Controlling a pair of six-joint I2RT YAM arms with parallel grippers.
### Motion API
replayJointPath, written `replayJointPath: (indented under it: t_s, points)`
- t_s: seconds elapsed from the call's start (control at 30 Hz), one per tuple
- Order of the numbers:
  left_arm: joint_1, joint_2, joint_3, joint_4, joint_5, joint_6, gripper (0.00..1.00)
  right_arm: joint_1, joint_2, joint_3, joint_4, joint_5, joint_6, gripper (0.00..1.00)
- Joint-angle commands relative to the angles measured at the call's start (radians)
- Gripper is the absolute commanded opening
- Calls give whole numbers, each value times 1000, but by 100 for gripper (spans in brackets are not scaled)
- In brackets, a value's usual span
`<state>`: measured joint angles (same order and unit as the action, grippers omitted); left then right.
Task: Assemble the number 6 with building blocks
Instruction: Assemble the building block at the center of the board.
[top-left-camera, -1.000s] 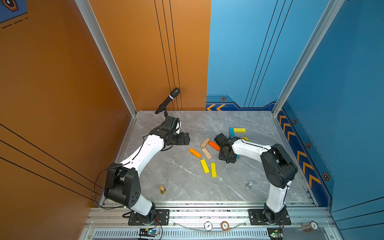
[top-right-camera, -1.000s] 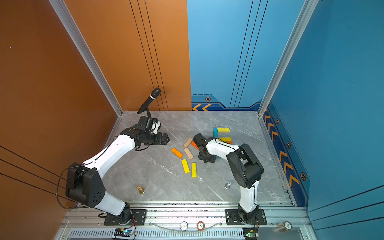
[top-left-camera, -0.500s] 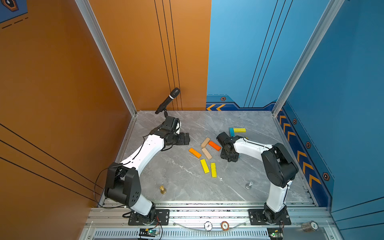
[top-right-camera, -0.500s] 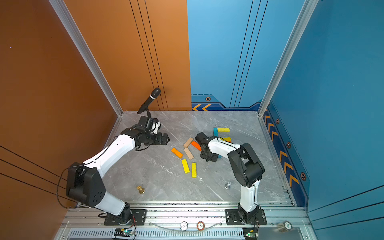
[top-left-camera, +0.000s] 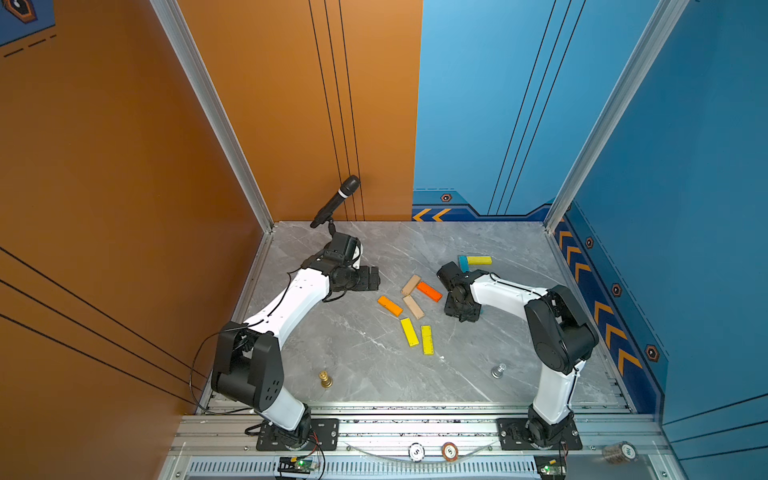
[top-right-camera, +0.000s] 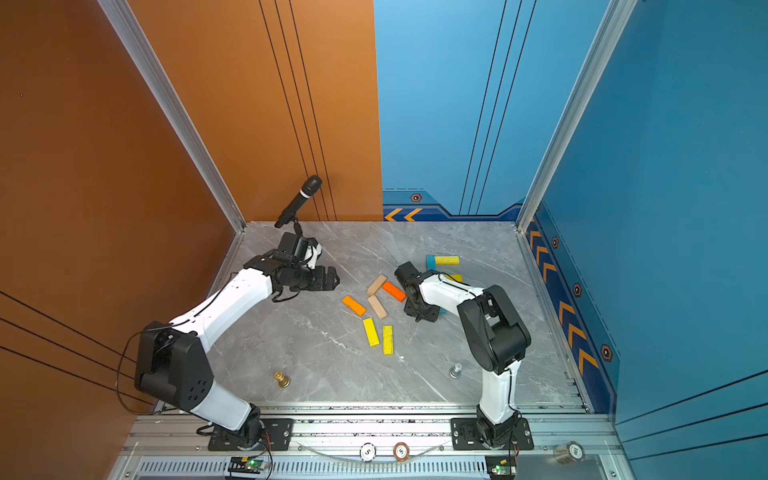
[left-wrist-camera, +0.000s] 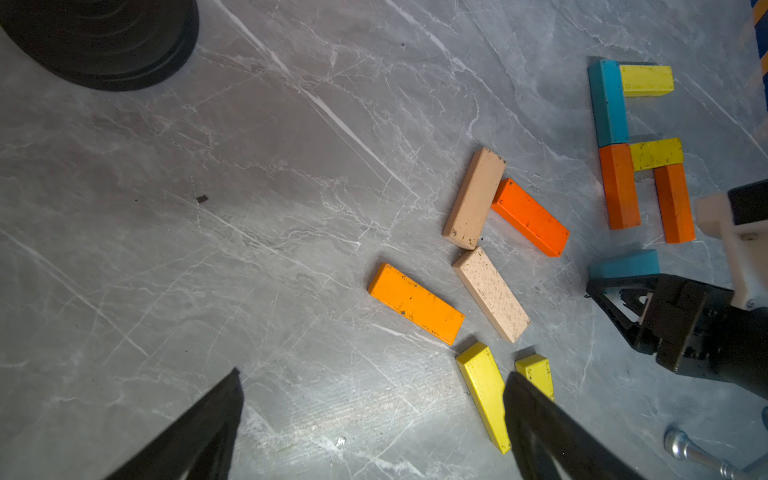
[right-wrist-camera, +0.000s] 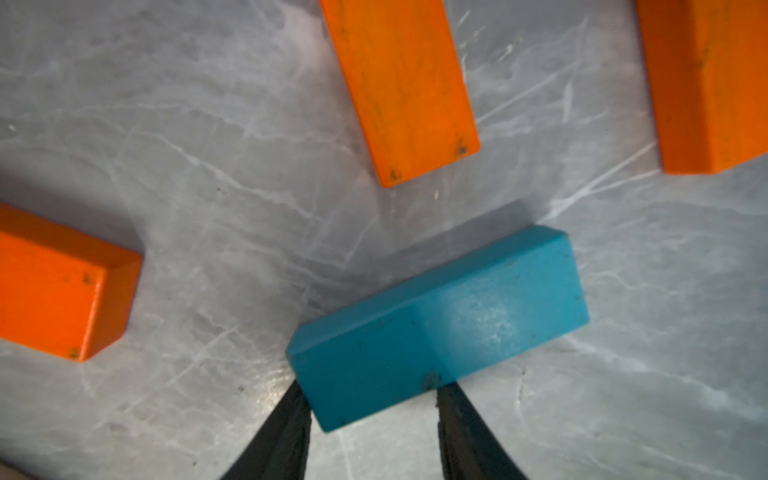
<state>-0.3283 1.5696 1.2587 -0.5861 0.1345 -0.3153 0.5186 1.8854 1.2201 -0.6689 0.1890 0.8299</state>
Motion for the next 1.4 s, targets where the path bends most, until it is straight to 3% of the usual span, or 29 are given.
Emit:
replayJointPath:
  t_s: [0.0,1.37]
  points:
    - [3,11,1,6,15,-5,98,-12,17,5,-11,32,-36,49]
    - [8,8,5,7,12,-6,98,-107,5,4,16,22,-147,48]
